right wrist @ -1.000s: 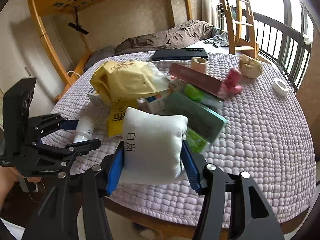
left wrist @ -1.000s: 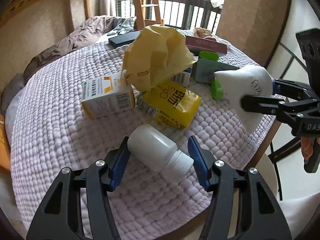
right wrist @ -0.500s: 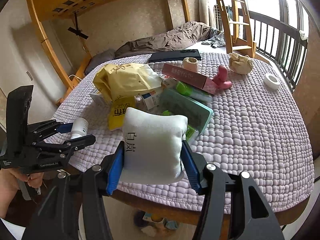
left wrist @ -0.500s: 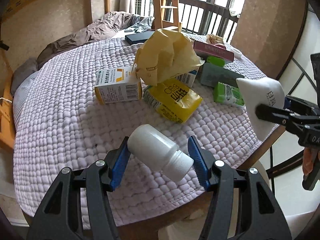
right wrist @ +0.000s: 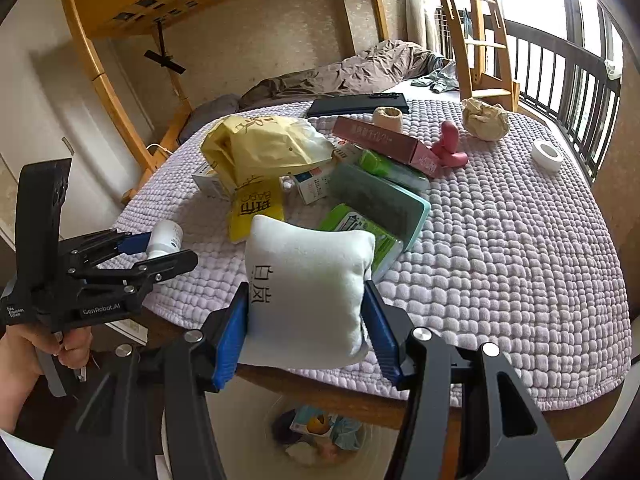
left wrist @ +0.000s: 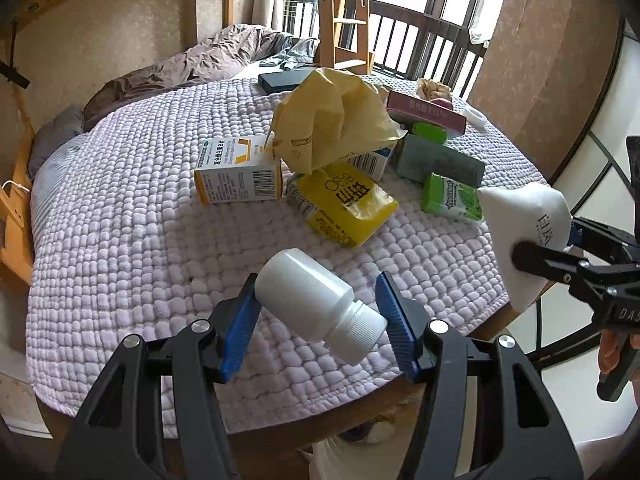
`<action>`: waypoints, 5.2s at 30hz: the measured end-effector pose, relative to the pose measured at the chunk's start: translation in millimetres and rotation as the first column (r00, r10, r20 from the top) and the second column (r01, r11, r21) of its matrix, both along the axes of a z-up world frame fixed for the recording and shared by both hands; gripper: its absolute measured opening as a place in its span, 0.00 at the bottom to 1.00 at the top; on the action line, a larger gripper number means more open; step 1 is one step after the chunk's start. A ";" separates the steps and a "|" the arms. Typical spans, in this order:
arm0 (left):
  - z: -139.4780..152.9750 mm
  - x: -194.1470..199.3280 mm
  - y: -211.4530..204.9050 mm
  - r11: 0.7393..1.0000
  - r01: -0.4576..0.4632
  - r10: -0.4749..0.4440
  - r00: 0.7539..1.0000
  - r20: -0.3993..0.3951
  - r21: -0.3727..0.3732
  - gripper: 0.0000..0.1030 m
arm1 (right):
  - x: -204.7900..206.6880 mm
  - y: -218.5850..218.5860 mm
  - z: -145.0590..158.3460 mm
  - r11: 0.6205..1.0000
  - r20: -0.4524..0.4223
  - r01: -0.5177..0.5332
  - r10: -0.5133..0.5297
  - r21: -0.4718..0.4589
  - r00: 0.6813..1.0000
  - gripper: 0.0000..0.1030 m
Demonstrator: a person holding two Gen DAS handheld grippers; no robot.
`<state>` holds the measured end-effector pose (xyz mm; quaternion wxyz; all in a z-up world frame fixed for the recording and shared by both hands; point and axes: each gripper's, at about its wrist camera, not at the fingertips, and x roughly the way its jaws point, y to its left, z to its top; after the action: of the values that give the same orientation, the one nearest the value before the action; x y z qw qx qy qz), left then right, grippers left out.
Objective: Collect trash
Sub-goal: 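Lift the white bottle and white pouch with both tools toward the bin, then carry the white bottle with the left tool while the right tool carries the pouch over the bin, then open both tools to drop the bottle and pouch into the bin, then move both open tools up from the bin back over the blanket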
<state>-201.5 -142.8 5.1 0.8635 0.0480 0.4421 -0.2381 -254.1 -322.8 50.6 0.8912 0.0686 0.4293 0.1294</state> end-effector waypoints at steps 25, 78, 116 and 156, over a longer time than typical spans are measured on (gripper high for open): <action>-1.3 -51.9 -12.2 1.000 -0.025 0.025 0.998 -0.050 -0.005 0.58 | -62.6 1.0 -5.7 0.999 -0.079 -0.053 0.053 0.011 0.995 0.53; -63.6 -103.5 -43.2 0.992 0.108 -0.095 0.979 -0.183 0.064 0.58 | -103.3 1.8 -60.5 0.998 -0.268 -0.063 0.067 0.024 0.961 0.53; -83.6 -94.8 -50.3 0.992 0.108 -0.092 0.975 -0.201 0.066 0.79 | -81.4 15.0 -76.5 1.000 -0.267 -0.024 0.019 -0.015 0.964 0.84; -7.1 27.4 0.2 0.984 -0.164 0.155 0.981 0.117 0.071 0.99 | 60.4 -17.0 2.6 0.984 -0.009 0.176 -0.176 0.030 0.984 0.96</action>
<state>-174.1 -142.6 -2.0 0.9003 0.0603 0.4051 -0.1472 -193.7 -339.7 53.2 0.8967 0.1202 0.4222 0.0564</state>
